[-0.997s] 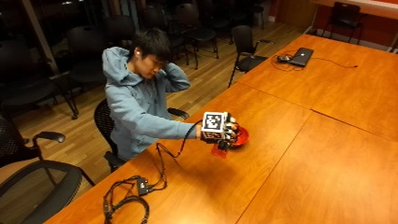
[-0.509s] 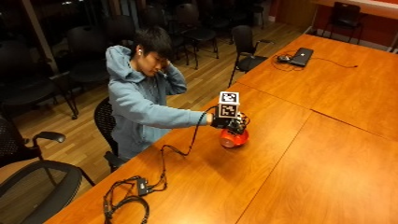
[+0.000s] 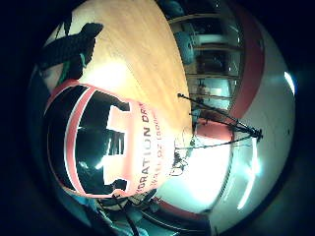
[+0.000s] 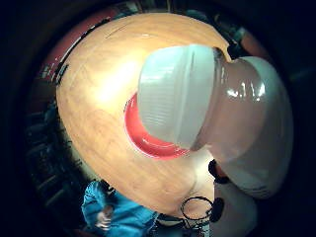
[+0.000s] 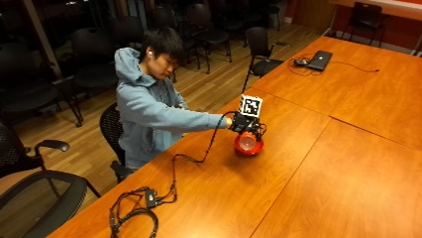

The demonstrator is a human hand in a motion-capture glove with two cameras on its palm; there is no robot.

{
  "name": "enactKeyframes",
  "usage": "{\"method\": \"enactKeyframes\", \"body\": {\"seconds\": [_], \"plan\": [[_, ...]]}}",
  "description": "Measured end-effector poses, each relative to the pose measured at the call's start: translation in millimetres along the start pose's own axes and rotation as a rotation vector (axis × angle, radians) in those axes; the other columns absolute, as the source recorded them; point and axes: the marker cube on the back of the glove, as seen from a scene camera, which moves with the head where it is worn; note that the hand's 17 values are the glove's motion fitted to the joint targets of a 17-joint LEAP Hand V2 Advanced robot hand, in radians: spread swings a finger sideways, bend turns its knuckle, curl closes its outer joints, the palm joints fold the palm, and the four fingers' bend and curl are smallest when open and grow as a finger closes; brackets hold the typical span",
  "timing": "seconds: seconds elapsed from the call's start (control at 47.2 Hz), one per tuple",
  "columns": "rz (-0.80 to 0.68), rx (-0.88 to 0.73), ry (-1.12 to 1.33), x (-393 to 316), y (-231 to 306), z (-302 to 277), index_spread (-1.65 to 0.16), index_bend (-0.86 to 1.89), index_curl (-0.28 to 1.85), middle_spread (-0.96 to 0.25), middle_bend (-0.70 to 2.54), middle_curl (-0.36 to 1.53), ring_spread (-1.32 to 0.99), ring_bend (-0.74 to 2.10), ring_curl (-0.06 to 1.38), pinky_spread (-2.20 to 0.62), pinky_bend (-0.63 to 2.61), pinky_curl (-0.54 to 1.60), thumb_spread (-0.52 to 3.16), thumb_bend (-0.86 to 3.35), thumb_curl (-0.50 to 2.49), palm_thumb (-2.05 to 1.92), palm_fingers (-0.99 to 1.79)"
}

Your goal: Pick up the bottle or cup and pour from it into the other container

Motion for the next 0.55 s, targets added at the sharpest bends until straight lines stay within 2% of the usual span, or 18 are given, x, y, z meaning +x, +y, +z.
{"method": "enactKeyframes", "body": {"seconds": [0.212, 0.254, 0.318, 0.339, 0.424, 0.551], "plan": [[-0.098, -0.034, 0.01, 1.2, 3.2, 5.4, -0.17, 0.12, 0.3, -0.06, 0.2, 0.5, -0.14, 0.37, 0.44, -0.1, 0.32, 0.33, 0.32, -0.04, 0.72, 1.07, 1.02], [-0.045, -0.033, 0.021, 0.7, 1.2, 6.9, -0.16, 0.12, 0.3, -0.06, 0.2, 0.5, -0.14, 0.37, 0.44, -0.1, 0.32, 0.33, 0.32, -0.03, 0.72, 1.07, 1.02], [0.131, -0.035, 0.084, 9.3, -3.8, 10.2, -0.16, 0.12, 0.3, -0.06, 0.2, 0.5, -0.14, 0.36, 0.44, -0.1, 0.32, 0.33, 0.32, -0.03, 0.72, 1.07, 1.02], [0.142, -0.035, 0.076, 8.1, -4.5, 10.6, -0.16, 0.12, 0.3, -0.06, 0.2, 0.5, -0.14, 0.36, 0.44, -0.1, 0.32, 0.33, 0.32, -0.04, 0.72, 1.07, 1.02], [-0.024, -0.037, -0.013, -1.7, 0.2, 11.7, -0.16, 0.12, 0.3, -0.06, 0.2, 0.5, -0.15, 0.36, 0.44, -0.1, 0.32, 0.33, 0.32, -0.03, 0.72, 1.07, 1.03], [0.128, -0.021, 0.095, 18.3, -1.3, 17.2, -0.17, 0.12, 0.3, -0.06, 0.2, 0.5, -0.15, 0.36, 0.44, -0.1, 0.31, 0.33, 0.33, -0.03, 0.72, 1.07, 1.03]]}}
